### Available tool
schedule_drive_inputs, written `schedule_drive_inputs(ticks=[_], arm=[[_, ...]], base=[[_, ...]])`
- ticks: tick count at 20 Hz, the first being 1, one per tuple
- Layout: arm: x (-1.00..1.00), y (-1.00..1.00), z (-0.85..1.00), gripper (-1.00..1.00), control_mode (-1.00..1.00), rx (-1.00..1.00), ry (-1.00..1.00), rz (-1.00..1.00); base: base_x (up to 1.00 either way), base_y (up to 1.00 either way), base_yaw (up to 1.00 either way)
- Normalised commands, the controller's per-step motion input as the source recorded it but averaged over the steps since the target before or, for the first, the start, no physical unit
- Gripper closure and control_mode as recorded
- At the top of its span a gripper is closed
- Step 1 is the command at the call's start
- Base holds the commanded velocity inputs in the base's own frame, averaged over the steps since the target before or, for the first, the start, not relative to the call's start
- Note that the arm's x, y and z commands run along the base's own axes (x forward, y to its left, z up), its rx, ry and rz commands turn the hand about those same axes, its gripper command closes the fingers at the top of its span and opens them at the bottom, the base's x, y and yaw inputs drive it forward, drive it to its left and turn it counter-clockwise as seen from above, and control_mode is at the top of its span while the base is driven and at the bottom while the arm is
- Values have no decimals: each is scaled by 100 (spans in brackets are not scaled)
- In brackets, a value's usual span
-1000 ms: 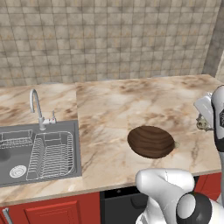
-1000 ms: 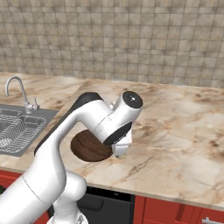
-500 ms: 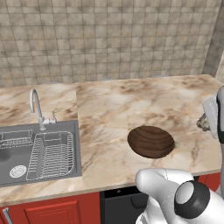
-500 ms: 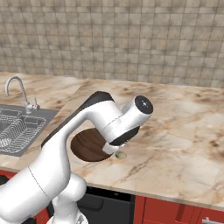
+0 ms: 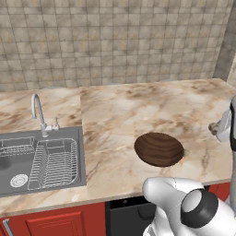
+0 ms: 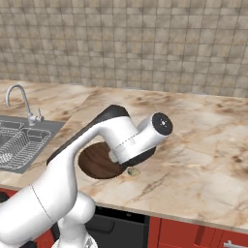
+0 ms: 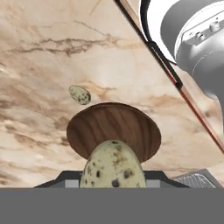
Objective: Gather the eggs and milk located in the vicinity of the sink area and place them right next to the bowl.
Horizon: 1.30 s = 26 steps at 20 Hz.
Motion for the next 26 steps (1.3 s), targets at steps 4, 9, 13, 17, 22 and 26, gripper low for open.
schedule_drive_inputs(ticks=[4, 9, 13, 17, 22, 26], arm=[[0, -39, -13, 100, -100, 11, 0, -10], [0, -33, -29, 100, -100, 5, -3, 0], [0, -7, -43, 100, -100, 0, -5, 0], [0, 0, -60, 100, -100, 0, -10, 0], [-3, 8, -59, 100, -100, 0, -16, 0], [0, 11, -43, 100, -100, 0, -8, 0]], base=[[0, 0, 0], [0, 0, 0], [0, 0, 0], [0, 0, 0], [0, 0, 0], [0, 0, 0]])
